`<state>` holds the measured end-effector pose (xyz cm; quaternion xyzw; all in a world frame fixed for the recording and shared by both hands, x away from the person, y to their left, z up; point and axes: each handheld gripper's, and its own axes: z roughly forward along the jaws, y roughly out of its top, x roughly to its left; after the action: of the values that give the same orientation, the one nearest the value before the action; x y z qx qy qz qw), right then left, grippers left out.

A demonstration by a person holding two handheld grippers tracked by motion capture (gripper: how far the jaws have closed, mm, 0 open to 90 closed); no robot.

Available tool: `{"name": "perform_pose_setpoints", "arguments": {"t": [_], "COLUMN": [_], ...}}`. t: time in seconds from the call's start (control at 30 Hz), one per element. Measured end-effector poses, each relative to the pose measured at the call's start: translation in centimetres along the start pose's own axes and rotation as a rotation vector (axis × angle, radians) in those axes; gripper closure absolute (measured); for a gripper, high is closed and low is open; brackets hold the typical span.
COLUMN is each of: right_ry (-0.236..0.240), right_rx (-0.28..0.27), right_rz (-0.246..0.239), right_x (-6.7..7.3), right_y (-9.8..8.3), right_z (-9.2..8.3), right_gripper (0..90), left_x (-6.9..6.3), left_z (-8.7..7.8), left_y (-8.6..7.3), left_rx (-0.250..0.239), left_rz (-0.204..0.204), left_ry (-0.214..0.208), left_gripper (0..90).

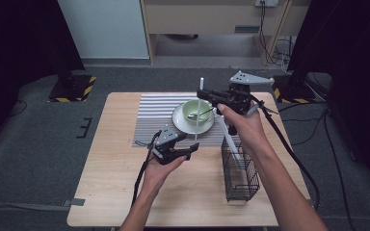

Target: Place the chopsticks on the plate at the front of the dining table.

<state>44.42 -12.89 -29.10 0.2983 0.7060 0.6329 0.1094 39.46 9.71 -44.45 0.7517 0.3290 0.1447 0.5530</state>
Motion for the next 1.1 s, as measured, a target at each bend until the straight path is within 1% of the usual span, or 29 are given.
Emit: {"name": "perform_pose_setpoints", "arguments": {"t": [0.03,0.07,0.1,0.13,0.17,0.3,0.33,0.4,0.57,0.6,0.83,1.1], "right_ry": [0.0,0.008,0.01,0.014,0.016,0.02,0.021,0.027,0.026,0.027,0.038,0.039], "right_rx": [0.0,0.002,0.003,0.002,0.003,0.004,0.005,0.005,0.01,0.011,0.012,0.023], "right_rz": [0.0,0.003,0.005,0.006,0.008,0.009,0.011,0.014,0.015,0.014,0.017,0.011], "right_x": [0.0,0.09,0.14,0.18,0.22,0.27,0.28,0.32,0.24,0.24,0.28,0.27], "right_y": [0.0,0.03,0.05,0.06,0.06,0.1,0.12,0.17,0.18,0.17,0.21,0.24], "right_z": [0.0,-0.06,-0.12,-0.16,-0.21,-0.29,-0.31,-0.37,-0.41,-0.39,-0.43,-0.51], "right_gripper": [83.4,83.4,83.4,83.4,83.4,83.4,83.4,83.4,83.4,83.4,83.4,83.4], "left_x": [0.0,-0.05,-0.05,-0.1,-0.12,-0.12,-0.15,-0.26,-0.34,-0.35,-0.34,-0.26], "left_z": [0.0,0.08,0.08,0.13,0.15,0.23,0.24,0.27,0.37,0.42,0.33,0.3], "left_y": [0.0,0.04,0.04,0.07,0.07,0.04,0.03,0.06,0.08,0.06,0.08,-0.08], "left_rx": [0.0,-0.005,-0.005,-0.011,-0.012,-0.005,-0.005,-0.005,-0.006,-0.009,-0.013,-0.01], "left_rz": [0.0,-0.013,-0.013,-0.022,-0.026,-0.029,-0.03,-0.026,-0.028,-0.036,-0.045,-0.053], "left_ry": [0.0,-0.025,-0.025,-0.041,-0.045,-0.055,-0.061,-0.07,-0.077,-0.088,-0.112,-0.121], "left_gripper": [42.2,45.2,46.5,50.1,52.7,58.2,58.2,61.5,65.0,65.9,69.4,72.6]}}
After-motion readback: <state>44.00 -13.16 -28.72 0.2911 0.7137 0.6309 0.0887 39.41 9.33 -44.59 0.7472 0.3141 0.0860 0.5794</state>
